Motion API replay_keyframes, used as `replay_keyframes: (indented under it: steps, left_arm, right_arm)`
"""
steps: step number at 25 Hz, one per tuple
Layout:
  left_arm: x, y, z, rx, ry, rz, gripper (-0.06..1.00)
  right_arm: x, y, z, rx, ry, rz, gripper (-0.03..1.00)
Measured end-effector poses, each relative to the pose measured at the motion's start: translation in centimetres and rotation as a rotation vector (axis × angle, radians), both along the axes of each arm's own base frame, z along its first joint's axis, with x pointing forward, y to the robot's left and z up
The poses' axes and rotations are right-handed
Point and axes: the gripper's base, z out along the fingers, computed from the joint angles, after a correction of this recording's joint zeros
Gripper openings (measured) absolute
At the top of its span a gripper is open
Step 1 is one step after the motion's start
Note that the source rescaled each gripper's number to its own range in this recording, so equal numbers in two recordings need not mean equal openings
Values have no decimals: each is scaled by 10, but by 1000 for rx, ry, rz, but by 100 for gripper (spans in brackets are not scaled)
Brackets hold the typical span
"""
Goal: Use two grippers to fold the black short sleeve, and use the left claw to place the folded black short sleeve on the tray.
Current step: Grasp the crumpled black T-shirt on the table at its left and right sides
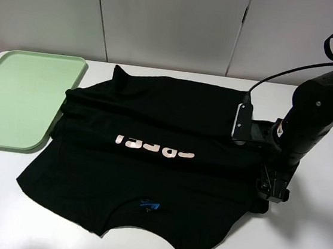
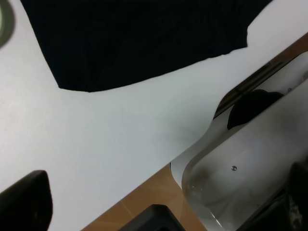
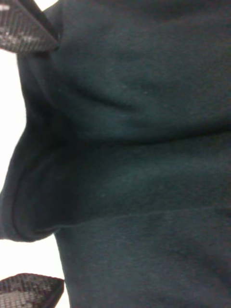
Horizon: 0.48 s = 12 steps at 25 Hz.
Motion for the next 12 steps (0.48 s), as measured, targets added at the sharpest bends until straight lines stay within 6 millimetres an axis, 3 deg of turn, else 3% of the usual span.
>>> replay_keyframes:
  steps: [12]
  left_arm:
    - [0, -2, 0, -19, 5, 0, 96]
  right_arm:
    - [2, 0, 0, -1, -27, 19, 100]
